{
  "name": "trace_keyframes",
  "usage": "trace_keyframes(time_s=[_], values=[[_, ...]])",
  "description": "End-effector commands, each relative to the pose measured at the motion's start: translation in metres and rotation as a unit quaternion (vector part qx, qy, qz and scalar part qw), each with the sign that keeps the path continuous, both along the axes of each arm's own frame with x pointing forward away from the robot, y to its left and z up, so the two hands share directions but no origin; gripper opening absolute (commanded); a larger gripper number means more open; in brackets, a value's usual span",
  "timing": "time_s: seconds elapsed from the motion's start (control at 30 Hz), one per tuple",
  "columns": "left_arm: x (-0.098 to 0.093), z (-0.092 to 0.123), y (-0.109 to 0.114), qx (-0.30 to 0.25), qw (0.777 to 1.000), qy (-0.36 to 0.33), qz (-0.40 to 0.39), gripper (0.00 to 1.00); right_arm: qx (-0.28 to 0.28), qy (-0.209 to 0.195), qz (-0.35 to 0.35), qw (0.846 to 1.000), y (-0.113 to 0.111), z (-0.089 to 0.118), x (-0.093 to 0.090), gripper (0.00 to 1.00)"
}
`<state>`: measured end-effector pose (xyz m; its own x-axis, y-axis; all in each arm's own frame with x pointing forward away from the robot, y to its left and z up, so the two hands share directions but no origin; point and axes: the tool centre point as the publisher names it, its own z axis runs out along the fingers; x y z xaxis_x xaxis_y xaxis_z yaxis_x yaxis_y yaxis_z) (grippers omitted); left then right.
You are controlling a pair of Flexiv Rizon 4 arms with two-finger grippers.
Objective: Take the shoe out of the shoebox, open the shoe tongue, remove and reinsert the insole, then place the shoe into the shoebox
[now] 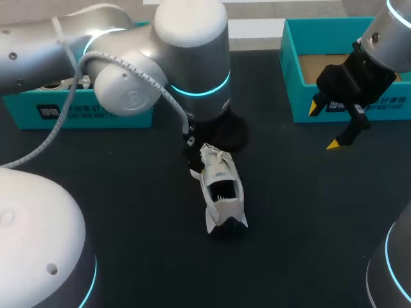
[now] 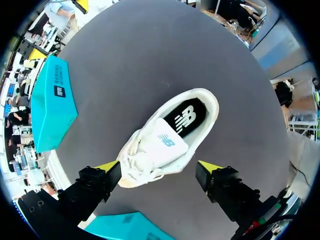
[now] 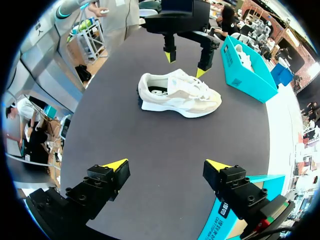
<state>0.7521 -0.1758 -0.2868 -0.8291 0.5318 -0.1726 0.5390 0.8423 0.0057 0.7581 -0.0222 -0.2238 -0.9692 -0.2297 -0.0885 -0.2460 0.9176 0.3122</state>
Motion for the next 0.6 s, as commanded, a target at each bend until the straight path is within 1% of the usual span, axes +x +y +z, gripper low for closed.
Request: trace_keyframes(time_s=[0.03,0.07,0.13,0.17,0.37,0.4,0.53,0.6], values=[[-0.008,-0.001,0.004,-0.016,0.999,0.016,0.049,1.0,-0.001,0.001,0.0,1.0,0.0,-0.001,0.001,1.0],[-0.013,-0.002,0.005,-0.014,0.997,0.025,0.067,1.0,-0.001,0.001,0.0,1.0,0.0,-0.001,0.001,1.0],[-0.024,0.0,0.006,-0.026,0.993,0.036,0.107,1.0,-0.001,0.001,0.0,1.0,0.0,-0.001,0.001,1.0],[-0.027,0.001,0.006,-0.032,0.987,0.064,0.142,1.0,-0.001,0.001,0.0,1.0,0.0,-0.001,0.001,1.0],[-0.048,0.0,0.004,-0.049,0.972,0.043,0.224,1.0,-0.001,0.001,0.0,1.0,0.0,-0.001,0.001,1.0],[-0.05,-0.001,0.003,-0.051,0.97,0.047,0.234,1.0,-0.001,0.001,0.0,1.0,0.0,-0.001,0.001,1.0],[-0.069,-0.01,-0.004,-0.063,0.965,0.051,0.249,1.0,-0.001,0.001,0.0,1.0,0.0,-0.001,0.001,1.0],[-0.078,-0.019,-0.01,-0.054,0.967,0.047,0.245,0.99,-0.001,0.001,0.0,1.0,0.0,-0.001,0.001,1.0]])
